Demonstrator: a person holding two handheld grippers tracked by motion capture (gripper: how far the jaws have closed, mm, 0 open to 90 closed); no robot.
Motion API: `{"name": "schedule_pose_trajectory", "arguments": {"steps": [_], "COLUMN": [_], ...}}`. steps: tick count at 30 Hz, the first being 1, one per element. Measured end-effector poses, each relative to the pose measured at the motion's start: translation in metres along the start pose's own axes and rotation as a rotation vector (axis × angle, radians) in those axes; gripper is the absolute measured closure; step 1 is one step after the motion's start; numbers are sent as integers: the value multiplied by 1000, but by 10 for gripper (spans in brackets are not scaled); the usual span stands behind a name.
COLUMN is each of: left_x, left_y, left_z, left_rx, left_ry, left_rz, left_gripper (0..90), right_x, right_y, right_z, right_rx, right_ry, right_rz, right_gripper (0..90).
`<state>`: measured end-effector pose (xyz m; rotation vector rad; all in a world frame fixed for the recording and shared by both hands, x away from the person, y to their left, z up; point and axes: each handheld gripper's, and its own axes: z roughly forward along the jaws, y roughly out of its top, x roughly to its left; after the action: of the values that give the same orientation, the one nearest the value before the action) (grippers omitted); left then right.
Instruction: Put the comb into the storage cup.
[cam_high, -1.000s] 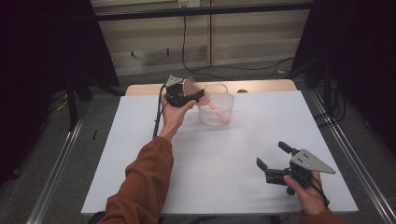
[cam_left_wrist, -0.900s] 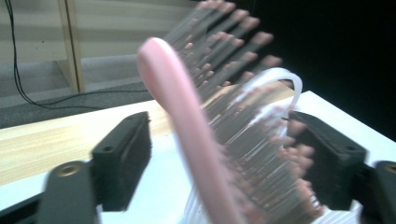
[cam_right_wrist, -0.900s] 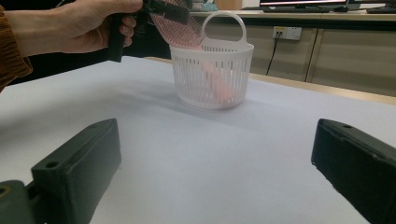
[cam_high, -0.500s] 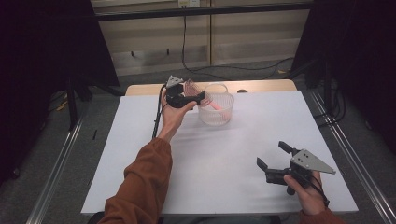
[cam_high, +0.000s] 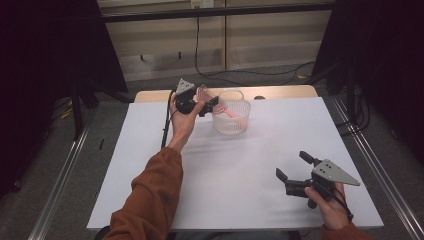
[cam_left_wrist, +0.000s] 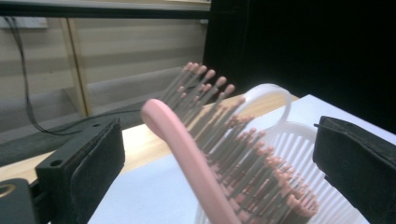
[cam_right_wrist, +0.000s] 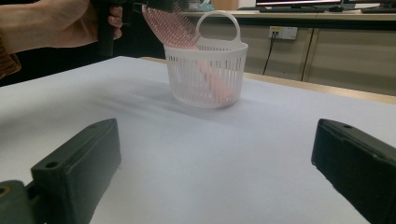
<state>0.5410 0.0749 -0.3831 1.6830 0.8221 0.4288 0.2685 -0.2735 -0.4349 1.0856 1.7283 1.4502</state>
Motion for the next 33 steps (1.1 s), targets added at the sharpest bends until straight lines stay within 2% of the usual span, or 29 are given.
{"name": "schedule_pose_trajectory", "arguments": {"steps": [9,12,19,24,26,29,33], "left_x": [2,2,0,0,0,3,4], "left_y": [1,3,2,2,3,5,5], "left_z": [-4,-7,-13,-21,-25,-30,-37], "left_rx": [-3,-15,-15,-32,-36,-48,-58], "left_ry": [1,-11,0,-2,8,8,14], "left_rz": [0,6,32,29,44,30,42], "left_gripper": [28,27,27,25,23,22,23], "right_x": [0,0,-1,0,0,1,2], "right_y": [-1,-1,-1,0,0,1,2], "right_z": [1,1,1,2,3,4,5], "right_rx": [2,1,0,-3,-2,-3,-4], "right_ry": [3,-1,-4,-2,-2,-2,-3], "right_rz": [1,-2,2,0,-1,-5,-11], "right_gripper": [6,6,6,6,6,6,6]}}
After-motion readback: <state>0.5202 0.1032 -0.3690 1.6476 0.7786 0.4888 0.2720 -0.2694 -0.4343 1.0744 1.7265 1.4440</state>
